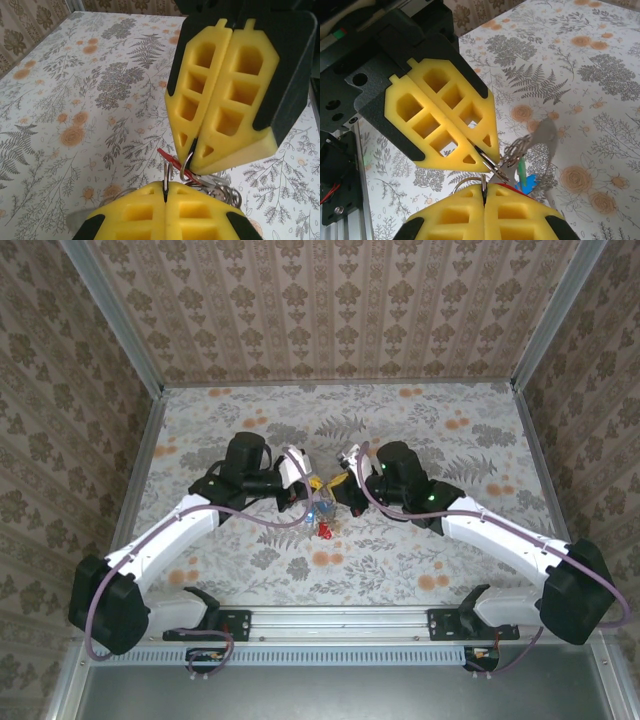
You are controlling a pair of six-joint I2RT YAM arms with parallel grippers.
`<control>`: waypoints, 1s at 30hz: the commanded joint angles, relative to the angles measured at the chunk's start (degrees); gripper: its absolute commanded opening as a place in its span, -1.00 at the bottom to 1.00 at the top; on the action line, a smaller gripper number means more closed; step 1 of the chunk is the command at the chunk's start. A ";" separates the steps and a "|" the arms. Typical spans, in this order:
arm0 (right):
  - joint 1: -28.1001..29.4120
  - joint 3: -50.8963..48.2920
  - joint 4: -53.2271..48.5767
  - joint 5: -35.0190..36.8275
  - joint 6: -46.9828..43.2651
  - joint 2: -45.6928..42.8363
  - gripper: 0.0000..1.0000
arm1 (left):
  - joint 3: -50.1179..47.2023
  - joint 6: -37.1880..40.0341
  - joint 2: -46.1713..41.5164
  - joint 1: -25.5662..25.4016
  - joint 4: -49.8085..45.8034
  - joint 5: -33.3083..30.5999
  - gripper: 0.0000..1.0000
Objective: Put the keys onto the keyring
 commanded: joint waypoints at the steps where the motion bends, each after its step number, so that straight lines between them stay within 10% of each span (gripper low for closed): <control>1: 0.57 1.75 2.02 1.89 0.42 0.35 -1.00 | 1.39 -1.74 0.53 -0.29 2.69 2.67 -1.00; 30: 2.60 -0.45 1.54 6.96 -1.94 -1.46 -1.00 | 4.15 -3.35 1.90 -0.29 0.49 0.25 -1.00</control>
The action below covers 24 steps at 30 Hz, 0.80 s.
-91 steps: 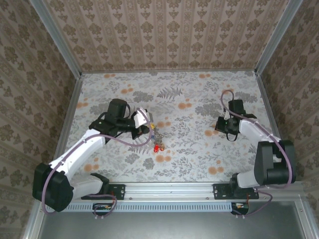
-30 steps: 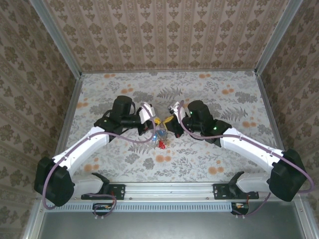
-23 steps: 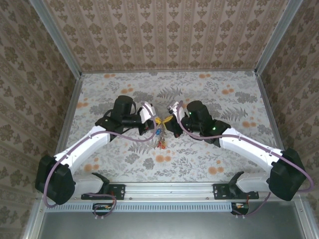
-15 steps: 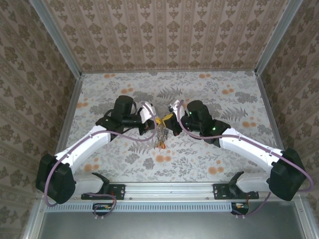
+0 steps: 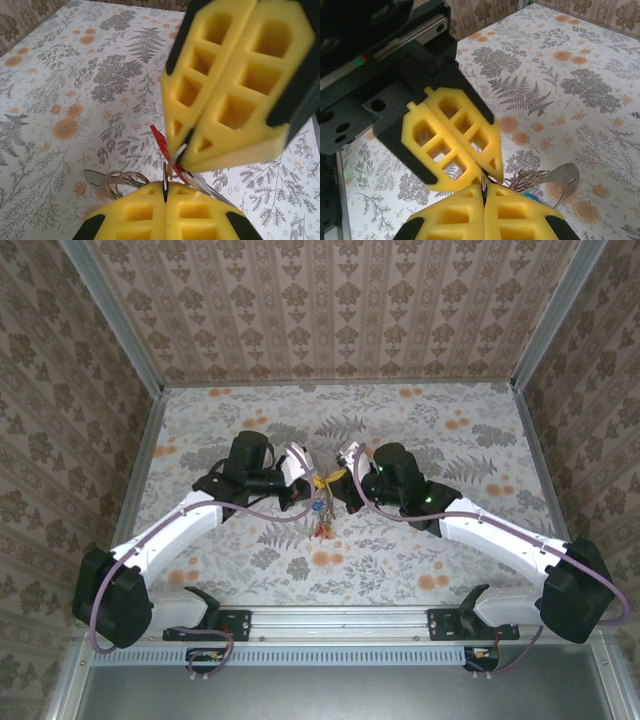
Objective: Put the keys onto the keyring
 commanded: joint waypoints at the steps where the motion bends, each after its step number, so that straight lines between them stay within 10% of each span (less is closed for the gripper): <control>1: 0.60 -0.54 -0.65 1.39 -1.44 -1.30 -1.00 | 3.07 -1.21 -0.10 -0.30 1.06 0.29 -1.00; 24: 3.15 0.02 1.36 12.33 -0.57 -0.66 -1.00 | 2.95 -4.20 0.75 -1.24 2.75 1.50 -1.00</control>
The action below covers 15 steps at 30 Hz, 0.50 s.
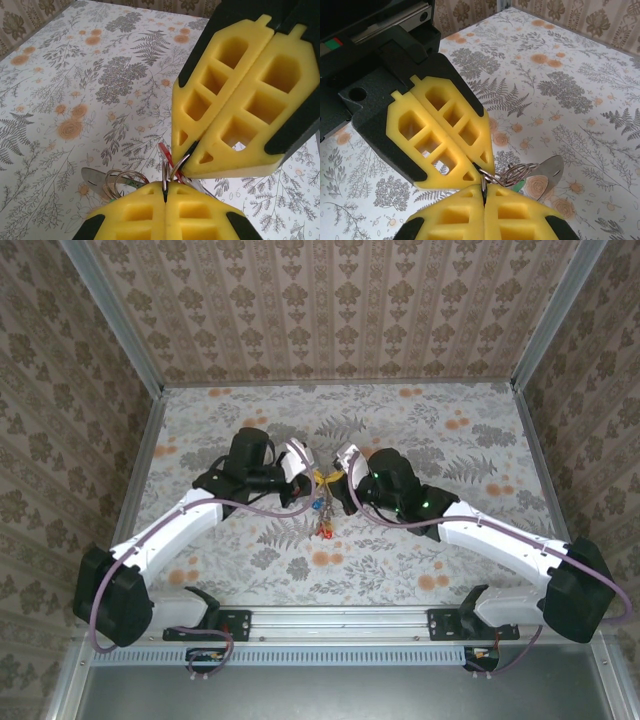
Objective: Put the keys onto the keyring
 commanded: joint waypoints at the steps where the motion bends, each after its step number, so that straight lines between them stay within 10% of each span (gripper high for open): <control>1: 0.82 -0.04 1.82 3.98 0.32 -0.46 -1.00 | 1.97 -2.82 0.51 -0.94 3.41 2.43 -1.00; 15: 3.19 -0.41 0.54 18.55 2.13 -0.81 -1.00 | 0.82 -5.20 0.26 -1.29 6.24 2.80 -1.00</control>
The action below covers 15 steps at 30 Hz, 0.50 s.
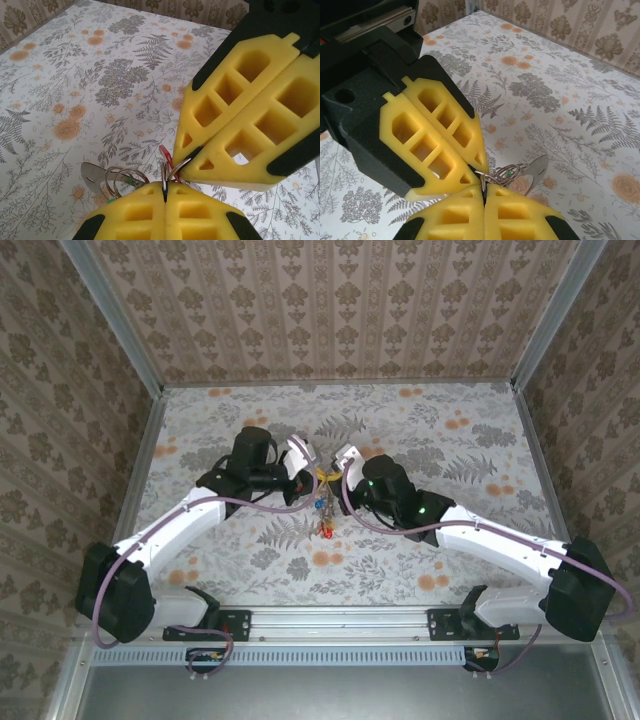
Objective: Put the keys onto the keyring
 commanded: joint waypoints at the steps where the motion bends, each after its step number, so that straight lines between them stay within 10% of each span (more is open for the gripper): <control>1: -0.04 -0.38 0.02 7.71 1.90 -0.95 -1.00 | 0.64 -0.94 -1.30 -0.89 3.43 2.70 -1.00; 11: -0.12 -3.94 1.74 6.50 3.40 -3.30 -1.00 | -2.35 -0.32 -3.20 -0.89 7.47 3.14 -1.00; 15: -1.27 -5.63 3.25 -0.13 3.16 -4.80 -0.55 | -3.43 0.03 -3.37 -0.89 9.44 4.34 -1.00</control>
